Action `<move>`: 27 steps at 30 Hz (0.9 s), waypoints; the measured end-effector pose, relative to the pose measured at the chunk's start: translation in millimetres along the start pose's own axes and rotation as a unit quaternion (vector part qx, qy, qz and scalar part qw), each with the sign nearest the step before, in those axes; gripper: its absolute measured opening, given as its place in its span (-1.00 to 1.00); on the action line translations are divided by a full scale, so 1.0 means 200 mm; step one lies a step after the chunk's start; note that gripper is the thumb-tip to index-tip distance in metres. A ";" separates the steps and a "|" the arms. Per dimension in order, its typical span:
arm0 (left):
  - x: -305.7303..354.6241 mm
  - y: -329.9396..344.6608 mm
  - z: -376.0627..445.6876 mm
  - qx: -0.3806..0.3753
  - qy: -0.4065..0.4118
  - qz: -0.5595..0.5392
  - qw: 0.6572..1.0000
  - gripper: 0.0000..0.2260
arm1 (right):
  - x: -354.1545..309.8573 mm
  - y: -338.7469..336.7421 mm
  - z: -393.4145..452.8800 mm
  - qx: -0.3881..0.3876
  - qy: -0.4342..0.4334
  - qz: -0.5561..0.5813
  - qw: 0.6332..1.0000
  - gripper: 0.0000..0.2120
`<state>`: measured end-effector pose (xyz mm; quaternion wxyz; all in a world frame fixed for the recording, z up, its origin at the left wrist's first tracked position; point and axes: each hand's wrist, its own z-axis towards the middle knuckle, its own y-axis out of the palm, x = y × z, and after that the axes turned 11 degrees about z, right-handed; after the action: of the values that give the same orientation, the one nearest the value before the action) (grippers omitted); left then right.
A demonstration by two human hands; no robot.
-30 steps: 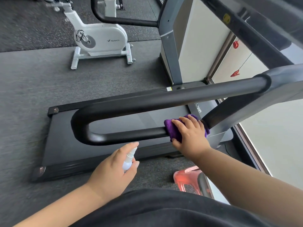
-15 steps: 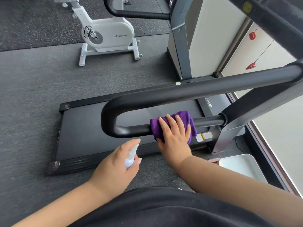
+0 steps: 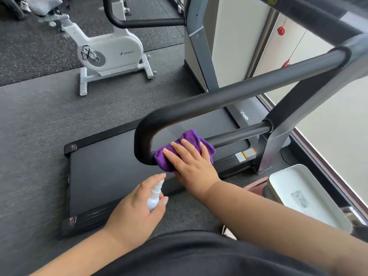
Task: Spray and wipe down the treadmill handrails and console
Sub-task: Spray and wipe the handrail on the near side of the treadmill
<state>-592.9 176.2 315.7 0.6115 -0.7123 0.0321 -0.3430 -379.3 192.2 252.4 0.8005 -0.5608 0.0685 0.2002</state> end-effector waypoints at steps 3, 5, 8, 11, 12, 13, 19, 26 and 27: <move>0.05 0.01 0.04 -0.011 0.009 -0.011 1.000 -0.44 | 0.13 -0.08 -0.03 -0.027 0.019 -0.019 0.999 -0.25; 0.10 0.01 0.07 -0.007 0.007 -0.013 1.000 -0.48 | 0.24 -0.15 -0.07 -0.043 0.038 -0.025 0.998 -0.25; 0.19 0.00 0.12 0.006 -0.008 -0.022 1.000 -0.52 | 0.41 -0.27 -0.12 -0.051 0.072 -0.024 0.996 -0.25; 0.29 0.02 0.15 0.007 -0.024 -0.026 0.999 -0.52 | 0.61 -0.37 -0.17 -0.064 0.115 -0.014 0.991 -0.28; 0.32 0.03 0.16 0.005 -0.026 -0.024 0.999 -0.51 | 0.68 -0.39 -0.18 -0.077 0.132 -0.016 0.988 -0.30; 0.35 0.05 0.17 0.004 -0.029 -0.020 0.999 -0.50 | 0.75 -0.42 -0.20 -0.089 0.149 -0.015 0.985 -0.32; 0.52 0.11 0.17 0.017 -0.073 -0.019 0.997 -0.48 | 0.93 -0.50 -0.25 -0.084 0.190 0.021 0.978 -0.37; 0.63 0.19 0.03 0.037 -0.153 -0.028 0.987 -0.53 | 0.62 -0.33 -0.19 -0.009 0.195 0.136 0.971 -0.48; 0.63 0.19 0.00 0.043 -0.166 -0.027 0.985 -0.53 | 0.57 -0.30 -0.17 -0.009 0.200 0.146 0.969 -0.48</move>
<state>-483.2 108.2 339.2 0.6289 -0.7332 -0.1038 -0.2370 -248.5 170.5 254.5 0.7273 -0.5807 0.3067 0.1996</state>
